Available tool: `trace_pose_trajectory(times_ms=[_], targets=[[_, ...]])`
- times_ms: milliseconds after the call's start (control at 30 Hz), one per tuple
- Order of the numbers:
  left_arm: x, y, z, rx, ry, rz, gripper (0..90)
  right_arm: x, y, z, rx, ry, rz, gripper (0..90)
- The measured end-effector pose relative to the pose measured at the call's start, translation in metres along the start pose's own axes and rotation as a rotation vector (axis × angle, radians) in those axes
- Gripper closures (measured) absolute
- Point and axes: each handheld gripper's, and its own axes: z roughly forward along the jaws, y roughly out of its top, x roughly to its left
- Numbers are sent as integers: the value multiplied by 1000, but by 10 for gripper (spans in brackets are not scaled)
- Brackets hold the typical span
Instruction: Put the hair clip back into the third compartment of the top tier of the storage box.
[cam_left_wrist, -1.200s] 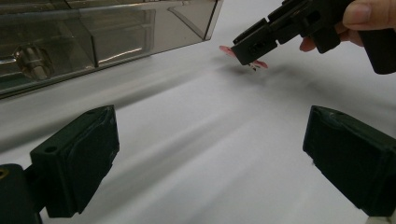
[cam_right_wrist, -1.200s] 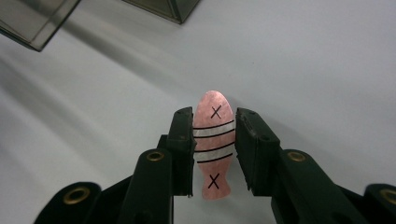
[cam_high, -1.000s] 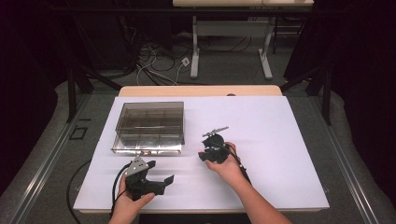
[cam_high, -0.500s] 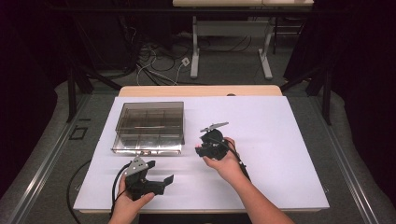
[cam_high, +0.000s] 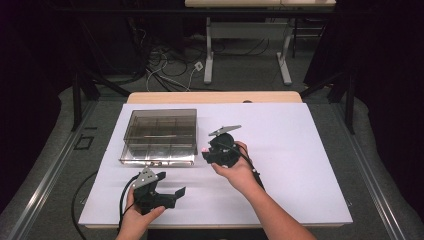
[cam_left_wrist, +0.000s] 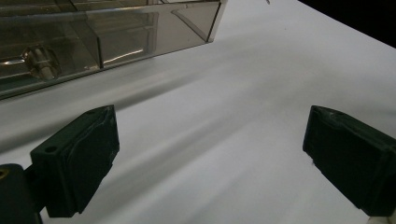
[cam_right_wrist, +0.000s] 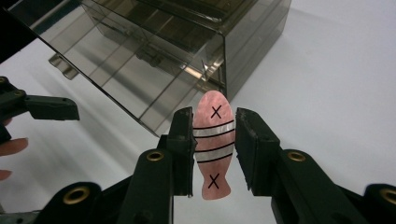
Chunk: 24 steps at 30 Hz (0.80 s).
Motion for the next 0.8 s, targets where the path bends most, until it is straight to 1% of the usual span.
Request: trace_pose_trajectory(times_ms=[133,200,267,300,400,433,467,500,533,567,667,767,800], targets=[[0,1,1,-1,0,0,39,4,7,-2,-18,2,-11,680],[0,0,2,-1,-2,-9,39,4,10,-3,-25,5,-14,679],[0,0,1,1,4,-1,39,6,14,-5,-27,12,-14,680],[0,0,0,-3,6,-7,39,7,16,-5,-31,13,-18,680],[0,-1,-2,-5,15,0,39,11,20,-6,-38,16,-32,680],[0,-1,-2,-3,18,-5,39,12,21,-6,-42,21,-38,680],[1,-2,-3,-3,24,4,39,14,22,-6,-45,24,-42,680],[0,-2,-4,-4,25,-6,39,14,23,-5,-45,27,-49,680],[1,-2,-5,-5,28,0,39,15,24,-5,-49,28,-48,680],[0,-2,-5,-9,27,-11,39,16,24,-5,-51,32,-47,679],[1,-4,-6,-6,31,3,39,17,26,-3,-57,39,-49,679],[1,-4,-6,-8,29,-8,39,19,28,0,-68,42,-49,680],[1,-4,-6,-10,30,-9,39,20,29,1,-62,51,-41,680]])
